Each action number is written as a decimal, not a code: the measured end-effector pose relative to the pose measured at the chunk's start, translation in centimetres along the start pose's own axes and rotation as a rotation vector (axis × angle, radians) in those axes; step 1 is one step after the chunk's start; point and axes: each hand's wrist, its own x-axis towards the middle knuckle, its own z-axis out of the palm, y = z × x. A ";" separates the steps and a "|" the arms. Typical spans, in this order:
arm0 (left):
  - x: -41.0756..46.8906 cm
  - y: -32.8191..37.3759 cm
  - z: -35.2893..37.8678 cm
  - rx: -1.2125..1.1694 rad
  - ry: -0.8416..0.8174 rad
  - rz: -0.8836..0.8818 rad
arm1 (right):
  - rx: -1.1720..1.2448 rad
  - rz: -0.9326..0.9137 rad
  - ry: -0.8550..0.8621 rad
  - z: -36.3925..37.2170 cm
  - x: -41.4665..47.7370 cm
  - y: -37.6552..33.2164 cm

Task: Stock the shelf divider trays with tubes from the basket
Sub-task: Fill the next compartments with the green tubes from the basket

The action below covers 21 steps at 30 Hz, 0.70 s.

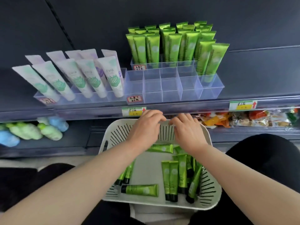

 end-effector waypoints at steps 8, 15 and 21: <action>-7.4 -4.5 7.2 0.010 -0.310 -0.394 | -0.061 0.209 -0.750 6.8 -3.6 1.0; -9.0 -5.4 9.5 -0.026 -0.393 -0.505 | -0.118 0.231 -0.764 9.0 -4.6 1.3; -9.4 -5.7 10.4 -0.039 -0.397 -0.499 | -0.119 0.310 -0.851 8.2 -4.7 0.6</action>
